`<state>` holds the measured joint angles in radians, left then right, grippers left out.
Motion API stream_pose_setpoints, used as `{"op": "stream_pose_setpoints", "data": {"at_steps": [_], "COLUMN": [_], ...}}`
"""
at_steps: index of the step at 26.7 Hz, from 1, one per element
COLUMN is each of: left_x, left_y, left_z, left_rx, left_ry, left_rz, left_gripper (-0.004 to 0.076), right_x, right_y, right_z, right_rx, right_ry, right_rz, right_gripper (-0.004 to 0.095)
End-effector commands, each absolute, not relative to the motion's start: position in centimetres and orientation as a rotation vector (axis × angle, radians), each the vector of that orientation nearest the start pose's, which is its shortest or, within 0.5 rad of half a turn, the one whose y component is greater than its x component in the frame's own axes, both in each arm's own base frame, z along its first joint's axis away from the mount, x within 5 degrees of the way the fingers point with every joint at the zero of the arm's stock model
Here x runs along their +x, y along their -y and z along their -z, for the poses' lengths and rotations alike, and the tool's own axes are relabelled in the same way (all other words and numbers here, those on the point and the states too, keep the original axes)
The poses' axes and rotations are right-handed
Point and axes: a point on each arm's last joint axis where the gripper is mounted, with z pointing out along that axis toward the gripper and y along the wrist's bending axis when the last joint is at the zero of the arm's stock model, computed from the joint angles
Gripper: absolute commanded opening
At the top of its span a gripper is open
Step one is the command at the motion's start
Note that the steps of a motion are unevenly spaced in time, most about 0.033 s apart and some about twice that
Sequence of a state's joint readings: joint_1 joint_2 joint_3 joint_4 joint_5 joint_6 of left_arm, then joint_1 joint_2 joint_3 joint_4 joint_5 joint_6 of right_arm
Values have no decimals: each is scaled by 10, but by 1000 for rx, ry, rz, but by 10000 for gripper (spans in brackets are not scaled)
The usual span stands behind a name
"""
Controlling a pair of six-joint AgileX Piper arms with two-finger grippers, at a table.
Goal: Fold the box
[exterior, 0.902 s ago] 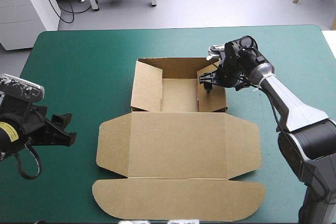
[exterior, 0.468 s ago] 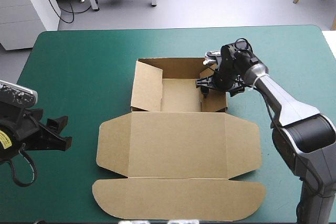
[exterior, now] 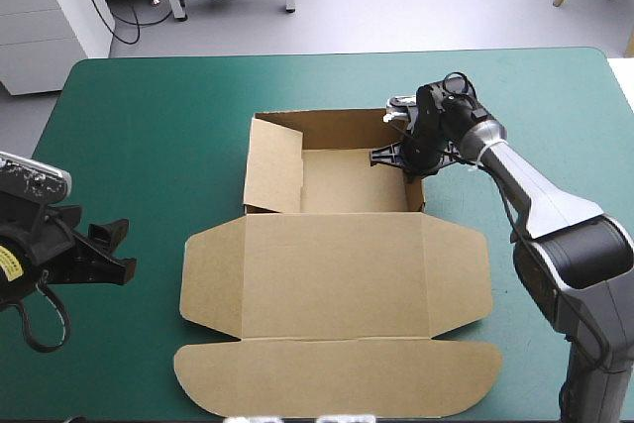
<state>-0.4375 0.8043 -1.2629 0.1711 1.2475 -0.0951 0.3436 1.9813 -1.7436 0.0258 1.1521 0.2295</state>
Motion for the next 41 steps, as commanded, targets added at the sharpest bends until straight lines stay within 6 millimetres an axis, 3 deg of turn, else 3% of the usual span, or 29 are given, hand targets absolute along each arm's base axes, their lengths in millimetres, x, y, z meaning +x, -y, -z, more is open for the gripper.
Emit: {"op": "stream_pose_setpoints", "data": {"at_steps": [1,4,8,14,21,25,28,34,36,37,38,39,41], "left_x": [95,96,96,96,98,98,98,99,96,94,92,89,83], "left_y": [28,27,27,26,20,20,19,15,14,13,12,12,9], "left_z": [-447,-448,-448,-448,-449,-449,-449,-451,-453,-453,-453,-454,-455], "left_rx": [352,349,349,348,331,330,328,280,280,298,307,312,307], "left_ry": [-2252,-2250,-2250,-2248,-2233,-2231,-2229,-2214,-2195,-2191,-2188,-2180,-2172], "left_rz": [62,49,49,39,-49,-60,-70,-102,-96,-102,-104,-91,-82], "left_gripper": [409,409,409,405,279,136,13,-10,-10,-10,-10,-10,-10], "right_x": [393,400,413,423,398,381,372,362,359,358,358,358,356], "right_y": [-142,-123,-73,37,163,205,226,248,251,253,252,252,254], "right_z": [-294,-303,-324,-354,-347,-341,-338,-329,-323,-321,-321,-321,-321], "right_rx": [-194,-198,-104,153,530,641,707,731,722,732,732,730,733], "right_ry": [-2787,-2756,-2704,-2594,-2568,-2562,-2552,-2571,-2623,-2638,-2636,-2637,-2639], "right_rz": [-148,9,150,260,327,322,339,343,325,322,314,315,326], "right_gripper": [-4,-8,-19,-19,-19,-19,-19,11,155,328,431,653,892]}}
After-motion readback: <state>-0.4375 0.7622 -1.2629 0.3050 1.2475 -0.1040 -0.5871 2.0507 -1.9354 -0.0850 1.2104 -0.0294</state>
